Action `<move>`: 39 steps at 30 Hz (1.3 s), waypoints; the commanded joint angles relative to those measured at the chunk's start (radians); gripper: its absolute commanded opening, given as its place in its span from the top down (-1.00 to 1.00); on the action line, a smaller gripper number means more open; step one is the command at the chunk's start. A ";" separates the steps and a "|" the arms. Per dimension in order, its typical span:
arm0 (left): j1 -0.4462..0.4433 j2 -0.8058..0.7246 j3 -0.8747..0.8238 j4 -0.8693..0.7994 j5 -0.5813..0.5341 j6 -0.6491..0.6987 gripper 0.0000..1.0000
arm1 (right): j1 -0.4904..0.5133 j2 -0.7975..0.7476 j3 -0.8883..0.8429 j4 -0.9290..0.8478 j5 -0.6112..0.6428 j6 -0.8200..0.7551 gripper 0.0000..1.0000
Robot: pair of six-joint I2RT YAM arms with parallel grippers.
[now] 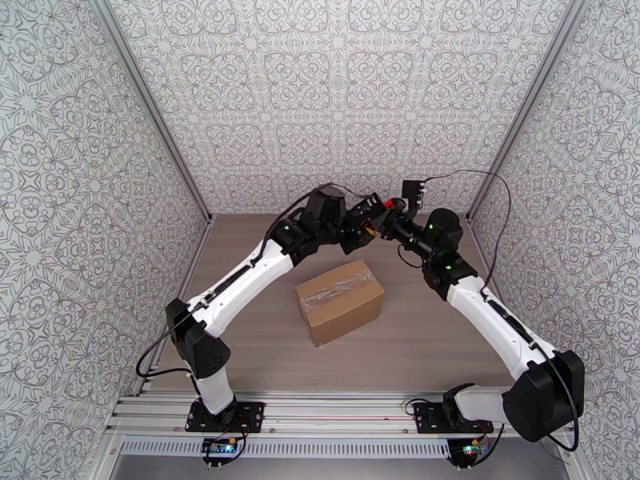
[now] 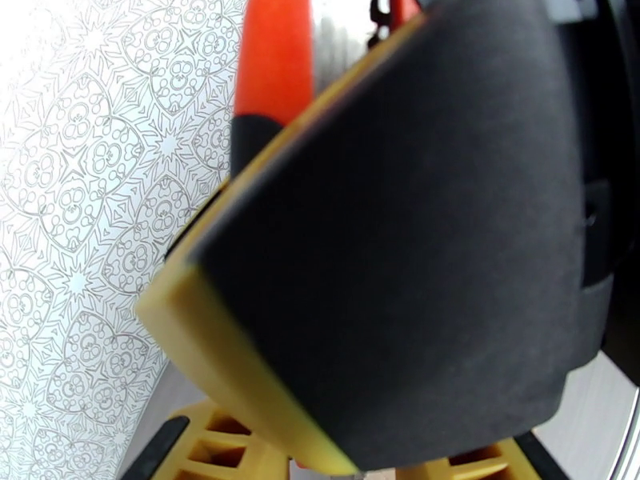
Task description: Unpack the express box
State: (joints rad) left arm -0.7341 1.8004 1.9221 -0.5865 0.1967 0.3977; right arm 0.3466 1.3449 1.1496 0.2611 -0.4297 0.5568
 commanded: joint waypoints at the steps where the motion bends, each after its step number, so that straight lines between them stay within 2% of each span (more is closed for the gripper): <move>1: 0.009 -0.043 0.000 -0.009 -0.015 0.033 0.59 | -0.002 -0.017 -0.007 0.014 0.014 -0.026 0.87; 3: 0.009 -0.044 -0.001 -0.008 -0.017 0.030 0.38 | -0.001 -0.011 -0.007 0.021 0.009 -0.019 0.88; 5: 0.013 -0.047 0.001 -0.009 -0.024 0.018 0.00 | -0.001 -0.006 -0.005 0.029 0.011 -0.019 0.92; 7: 0.025 -0.059 -0.001 -0.011 -0.034 -0.014 -0.20 | -0.003 -0.003 0.002 0.012 0.027 -0.033 0.95; 10: 0.073 -0.110 -0.039 -0.021 -0.037 -0.100 -0.33 | -0.009 -0.001 0.024 -0.075 0.092 -0.097 0.96; 14: 0.163 -0.239 -0.199 -0.010 -0.059 -0.260 -0.47 | -0.045 0.010 0.044 -0.187 0.224 -0.149 0.96; 18: 0.290 -0.389 -0.393 -0.029 -0.062 -0.467 -0.45 | -0.073 0.017 0.038 -0.239 0.352 -0.205 0.98; 20: 0.376 -0.467 -0.501 -0.063 -0.043 -0.581 -0.40 | -0.077 0.024 0.038 -0.256 0.400 -0.246 0.99; 23: 0.468 -0.556 -0.638 -0.141 -0.001 -0.678 -0.24 | -0.078 0.049 0.047 -0.293 0.423 -0.326 0.99; 27: 0.475 -0.648 -0.820 -0.208 0.013 -0.751 -0.03 | -0.078 0.075 0.049 -0.340 0.473 -0.383 0.99; 32: 0.472 -0.733 -1.023 -0.207 0.036 -0.876 0.21 | -0.076 0.098 0.035 -0.358 0.513 -0.412 0.99; 36: 0.439 -0.751 -1.101 -0.150 0.081 -0.918 0.28 | -0.071 0.106 0.012 -0.374 0.510 -0.415 0.99; 39: 0.397 -0.695 -1.097 -0.098 0.084 -0.917 0.29 | -0.058 0.102 -0.022 -0.375 0.545 -0.426 0.99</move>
State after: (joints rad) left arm -0.3099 1.0779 0.8223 -0.7628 0.2436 -0.4759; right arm 0.2749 1.4441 1.1587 -0.1043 0.0715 0.1558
